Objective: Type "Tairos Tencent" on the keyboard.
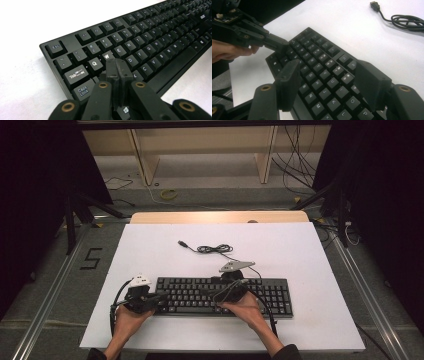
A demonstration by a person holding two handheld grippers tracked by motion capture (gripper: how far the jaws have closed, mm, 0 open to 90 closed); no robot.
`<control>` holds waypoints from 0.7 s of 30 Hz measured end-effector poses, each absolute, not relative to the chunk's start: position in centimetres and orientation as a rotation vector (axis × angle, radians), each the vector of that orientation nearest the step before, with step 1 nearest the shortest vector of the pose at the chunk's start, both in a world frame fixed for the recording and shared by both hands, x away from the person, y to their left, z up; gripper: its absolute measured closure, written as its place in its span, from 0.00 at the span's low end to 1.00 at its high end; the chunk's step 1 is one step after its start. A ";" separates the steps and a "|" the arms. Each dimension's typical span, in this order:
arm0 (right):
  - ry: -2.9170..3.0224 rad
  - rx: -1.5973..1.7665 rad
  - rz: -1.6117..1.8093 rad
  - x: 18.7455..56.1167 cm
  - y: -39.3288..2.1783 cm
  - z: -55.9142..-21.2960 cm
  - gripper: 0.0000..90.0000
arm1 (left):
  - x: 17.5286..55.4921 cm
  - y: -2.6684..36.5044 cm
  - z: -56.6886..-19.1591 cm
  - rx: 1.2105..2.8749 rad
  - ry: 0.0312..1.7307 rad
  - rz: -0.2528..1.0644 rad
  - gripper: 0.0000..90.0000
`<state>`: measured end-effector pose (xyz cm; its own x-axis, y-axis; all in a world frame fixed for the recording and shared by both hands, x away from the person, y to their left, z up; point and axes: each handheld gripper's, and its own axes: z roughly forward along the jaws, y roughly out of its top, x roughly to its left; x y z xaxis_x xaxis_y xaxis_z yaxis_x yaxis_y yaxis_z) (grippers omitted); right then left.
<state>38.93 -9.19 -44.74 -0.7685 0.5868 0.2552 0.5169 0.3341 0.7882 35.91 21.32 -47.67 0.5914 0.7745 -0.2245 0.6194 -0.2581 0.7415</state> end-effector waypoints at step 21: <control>2.502 1.033 1.434 38.9 -9.2 -44.7 0.40 | 36.3 21.1 -48.0 2.013 1.126 0.202 0.99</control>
